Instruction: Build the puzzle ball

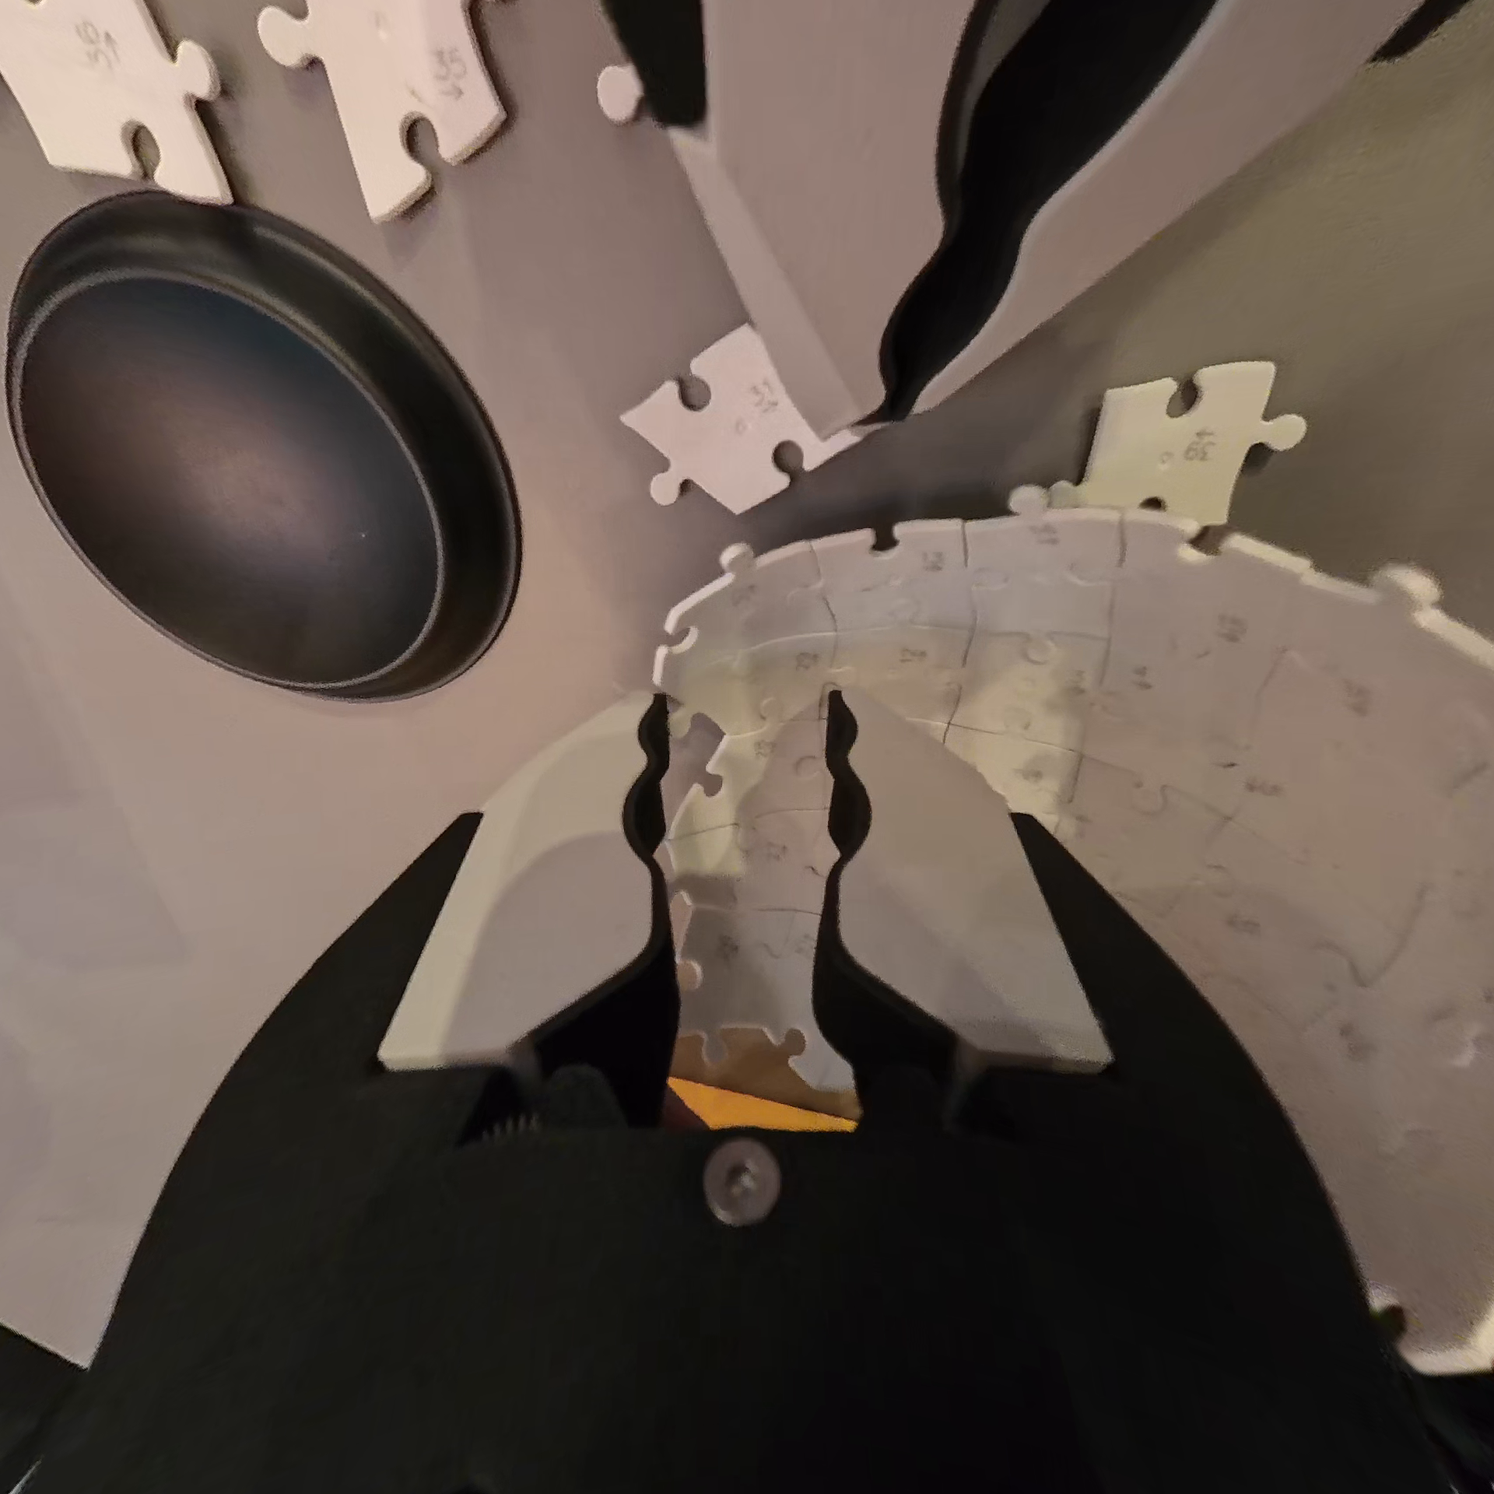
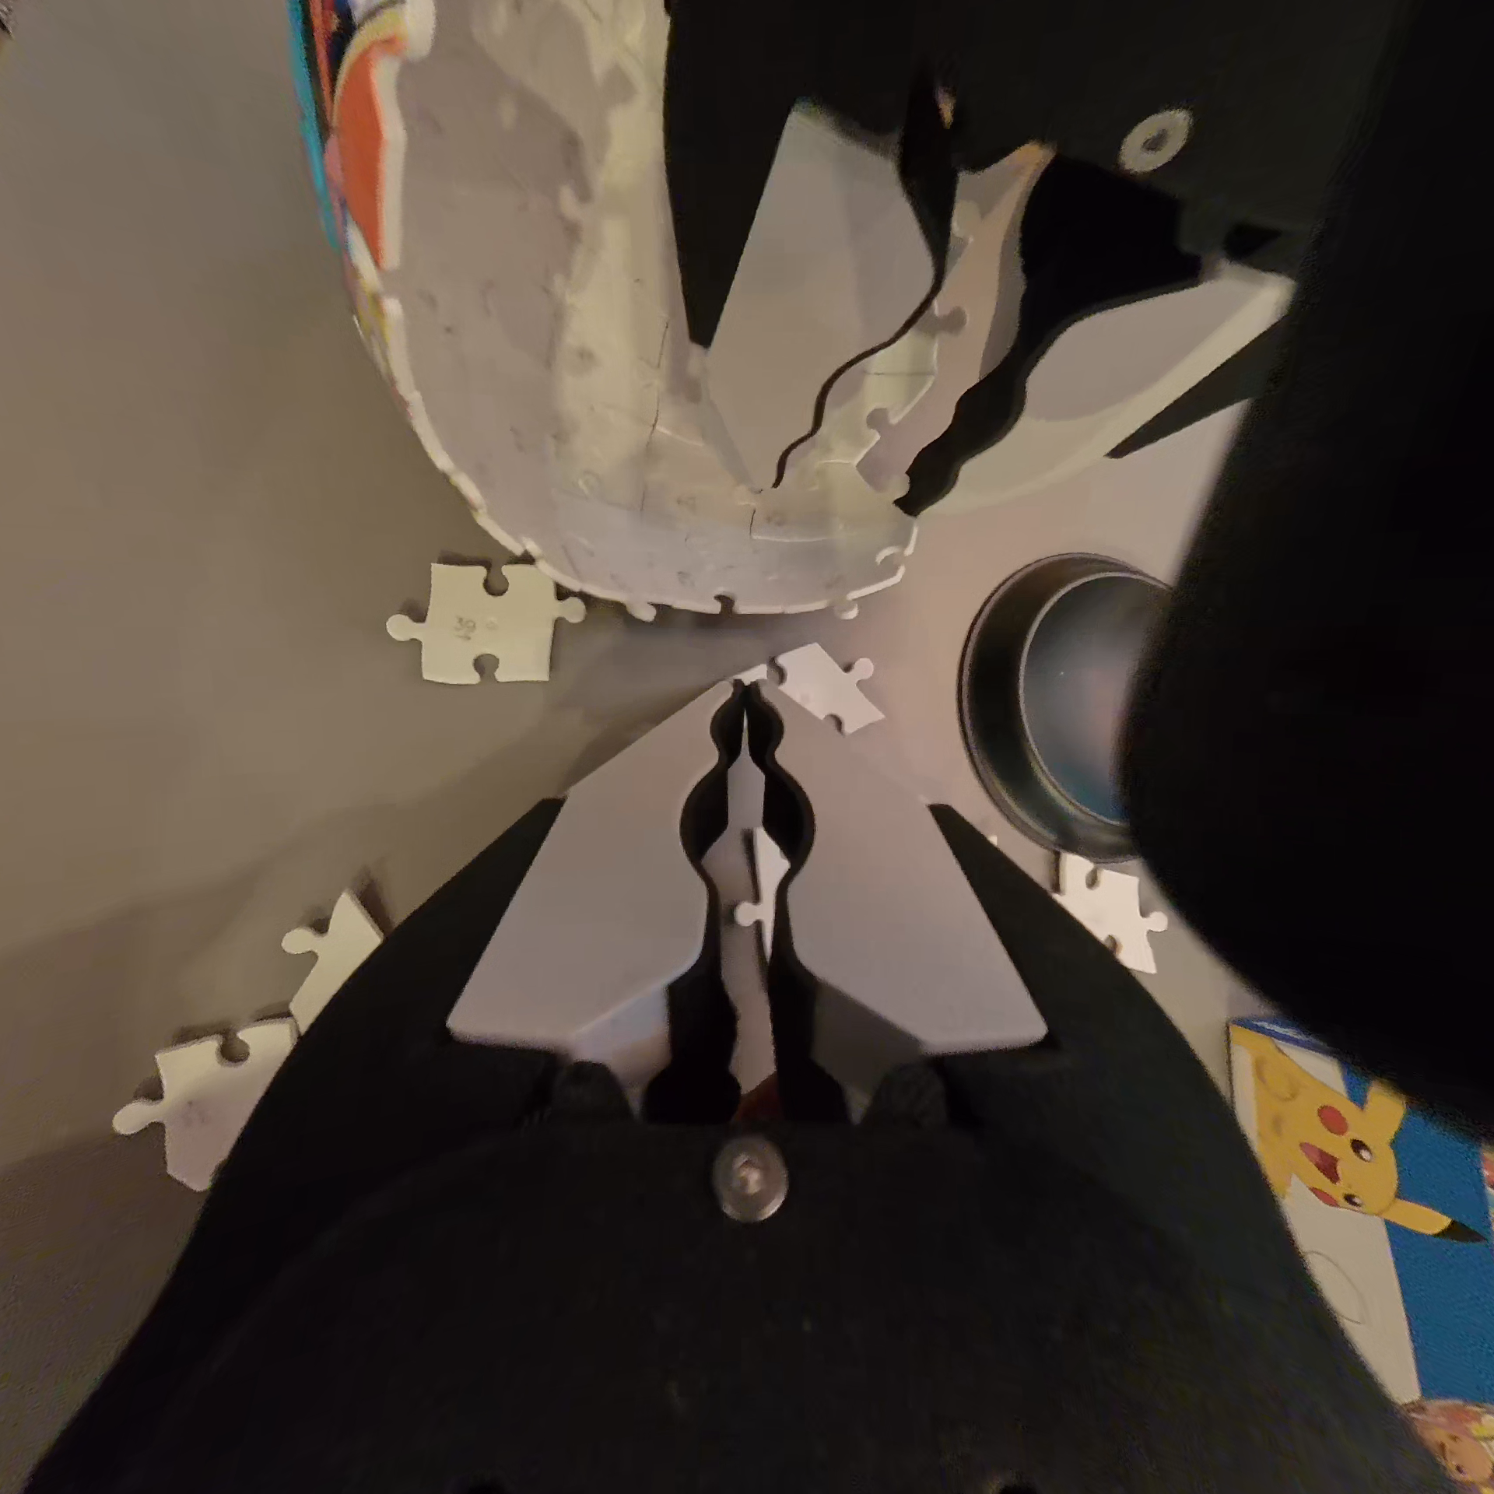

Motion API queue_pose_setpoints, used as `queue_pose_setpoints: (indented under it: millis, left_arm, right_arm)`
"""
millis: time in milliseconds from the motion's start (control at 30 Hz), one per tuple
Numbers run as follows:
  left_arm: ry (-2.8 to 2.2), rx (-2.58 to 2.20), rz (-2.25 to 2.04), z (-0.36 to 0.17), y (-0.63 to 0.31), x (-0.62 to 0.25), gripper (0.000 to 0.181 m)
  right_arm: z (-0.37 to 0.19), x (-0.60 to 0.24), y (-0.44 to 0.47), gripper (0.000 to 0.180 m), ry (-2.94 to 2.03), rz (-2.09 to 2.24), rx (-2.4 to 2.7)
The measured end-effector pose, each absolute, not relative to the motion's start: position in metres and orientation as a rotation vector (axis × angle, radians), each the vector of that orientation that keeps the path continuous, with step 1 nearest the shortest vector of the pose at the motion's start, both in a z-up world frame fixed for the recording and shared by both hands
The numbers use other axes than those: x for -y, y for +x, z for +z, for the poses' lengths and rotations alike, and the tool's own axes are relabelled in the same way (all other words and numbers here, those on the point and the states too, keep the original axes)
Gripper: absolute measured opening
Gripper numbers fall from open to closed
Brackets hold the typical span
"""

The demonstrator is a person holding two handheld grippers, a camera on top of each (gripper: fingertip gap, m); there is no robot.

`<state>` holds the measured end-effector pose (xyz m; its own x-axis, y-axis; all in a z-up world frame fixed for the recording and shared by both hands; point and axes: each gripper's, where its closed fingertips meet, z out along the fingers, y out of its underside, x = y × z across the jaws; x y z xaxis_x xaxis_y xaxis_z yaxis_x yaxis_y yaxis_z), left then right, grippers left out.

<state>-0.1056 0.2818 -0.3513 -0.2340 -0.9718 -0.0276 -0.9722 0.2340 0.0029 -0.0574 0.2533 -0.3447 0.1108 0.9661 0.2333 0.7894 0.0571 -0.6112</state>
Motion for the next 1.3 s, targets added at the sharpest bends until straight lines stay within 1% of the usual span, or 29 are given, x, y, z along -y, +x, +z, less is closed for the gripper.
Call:
queue_pose_setpoints:
  millis: [433, 700, 900, 1100, 1300]
  left_arm:
    - [-1.997, -2.486, 0.022, -0.353, -0.106, -0.279, 0.037]
    - [-2.036, -2.494, 0.005, -0.353, -0.107, -0.276, 0.037]
    - [-2.077, -2.454, -0.031, -0.353, -0.106, -0.278, 0.041]
    - [-2.092, -2.441, -0.051, -0.353, -0.105, -0.278, 0.039]
    - [-2.099, -2.449, -0.034, -0.353, -0.105, -0.279, 0.038]
  right_arm:
    - [-0.327, -0.265, -0.066, 0.0, -1.703, 0.352, 1.652]
    - [-0.332, -0.275, -0.067, 0.0, -1.69, 0.315, 1.642]
    - [-0.335, -0.276, -0.069, 0.0, -1.688, 0.293, 1.664]
    - [-0.315, -0.272, -0.071, 0.0, -1.656, 0.389, 1.623]
    - [-0.336, -0.273, -0.072, 0.0, -1.707, 0.351, 1.667]
